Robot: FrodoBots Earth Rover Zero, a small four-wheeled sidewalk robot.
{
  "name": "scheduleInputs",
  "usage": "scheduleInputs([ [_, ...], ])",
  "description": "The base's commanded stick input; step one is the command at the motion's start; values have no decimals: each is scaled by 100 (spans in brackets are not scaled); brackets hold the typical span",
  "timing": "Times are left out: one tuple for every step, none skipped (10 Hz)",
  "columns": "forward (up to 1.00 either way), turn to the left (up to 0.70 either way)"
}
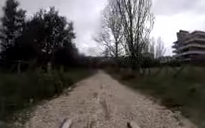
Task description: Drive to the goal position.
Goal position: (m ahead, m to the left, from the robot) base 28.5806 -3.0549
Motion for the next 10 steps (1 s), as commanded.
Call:
scheduleInputs([
  [70,0],
  [70,-26],
  [70,-34],
  [70,-26],
  [70,-12],
  [70,0],
  [70,0],
  [70,0],
  [70,0],
  [70,0],
])
